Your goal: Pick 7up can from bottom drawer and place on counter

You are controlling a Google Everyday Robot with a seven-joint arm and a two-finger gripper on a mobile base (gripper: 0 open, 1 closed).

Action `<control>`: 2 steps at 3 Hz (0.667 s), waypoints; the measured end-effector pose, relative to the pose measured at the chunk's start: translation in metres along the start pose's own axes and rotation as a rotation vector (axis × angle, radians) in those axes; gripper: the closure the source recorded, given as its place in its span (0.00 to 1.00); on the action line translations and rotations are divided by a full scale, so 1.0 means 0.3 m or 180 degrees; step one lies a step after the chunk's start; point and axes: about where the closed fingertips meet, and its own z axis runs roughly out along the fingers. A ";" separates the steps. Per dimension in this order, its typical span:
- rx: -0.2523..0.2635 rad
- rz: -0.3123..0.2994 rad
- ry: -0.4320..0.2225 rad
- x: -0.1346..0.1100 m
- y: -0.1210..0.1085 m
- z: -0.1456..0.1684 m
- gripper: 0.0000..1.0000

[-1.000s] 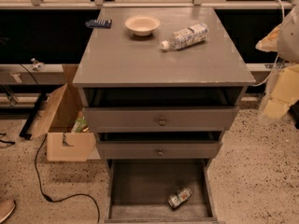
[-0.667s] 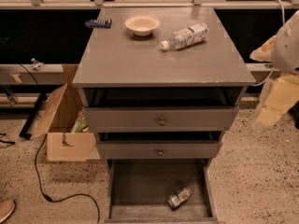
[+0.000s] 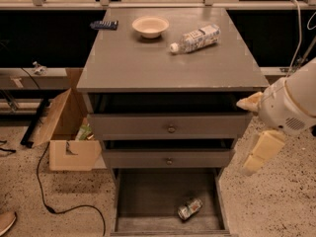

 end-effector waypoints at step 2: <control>-0.0056 0.0055 -0.0286 -0.012 0.063 0.170 0.00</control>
Offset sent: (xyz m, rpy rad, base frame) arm -0.0080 0.0222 -0.0388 0.0824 0.0081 0.0045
